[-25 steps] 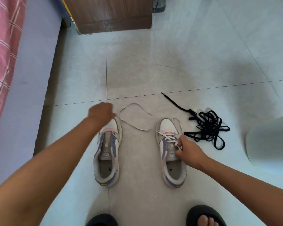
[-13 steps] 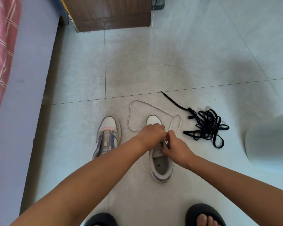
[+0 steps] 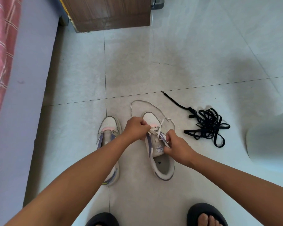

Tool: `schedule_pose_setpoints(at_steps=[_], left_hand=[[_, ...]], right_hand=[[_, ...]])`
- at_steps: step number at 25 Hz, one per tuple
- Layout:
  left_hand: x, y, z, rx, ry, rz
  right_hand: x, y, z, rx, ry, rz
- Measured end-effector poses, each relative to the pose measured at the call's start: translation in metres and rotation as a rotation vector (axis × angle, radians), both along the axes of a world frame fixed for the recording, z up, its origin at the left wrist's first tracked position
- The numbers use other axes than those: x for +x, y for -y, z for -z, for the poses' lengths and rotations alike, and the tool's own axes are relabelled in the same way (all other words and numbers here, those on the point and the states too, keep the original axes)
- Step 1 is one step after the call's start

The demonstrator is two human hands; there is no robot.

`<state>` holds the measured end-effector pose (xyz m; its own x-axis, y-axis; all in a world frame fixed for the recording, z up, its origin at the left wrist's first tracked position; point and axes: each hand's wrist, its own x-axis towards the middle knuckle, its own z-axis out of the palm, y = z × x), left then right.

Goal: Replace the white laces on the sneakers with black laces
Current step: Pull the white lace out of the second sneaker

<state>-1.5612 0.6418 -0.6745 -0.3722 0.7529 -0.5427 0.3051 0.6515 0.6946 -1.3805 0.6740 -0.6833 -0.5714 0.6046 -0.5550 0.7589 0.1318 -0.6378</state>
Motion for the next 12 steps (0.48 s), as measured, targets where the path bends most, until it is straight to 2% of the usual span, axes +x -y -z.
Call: schedule_pose_setpoints(at_steps=[1, 3, 8, 12], left_hand=[[0.000, 0.001, 0.002, -0.049, 0.049, -0.029], [0.000, 0.003, 0.006, -0.068, 0.069, 0.053], [0.009, 0.005, 0.002, 0.082, -0.089, 0.284], [0.015, 0.003, -0.006, 0.192, -0.160, 0.218]], right_hand=[[-0.001, -0.001, 0.000, -0.013, 0.005, -0.017], [-0.003, -0.001, -0.001, -0.030, 0.018, -0.019], [-0.018, -0.007, 0.007, -0.099, -0.069, 0.196], [-0.033, -0.020, 0.011, -0.079, -0.041, 0.122]])
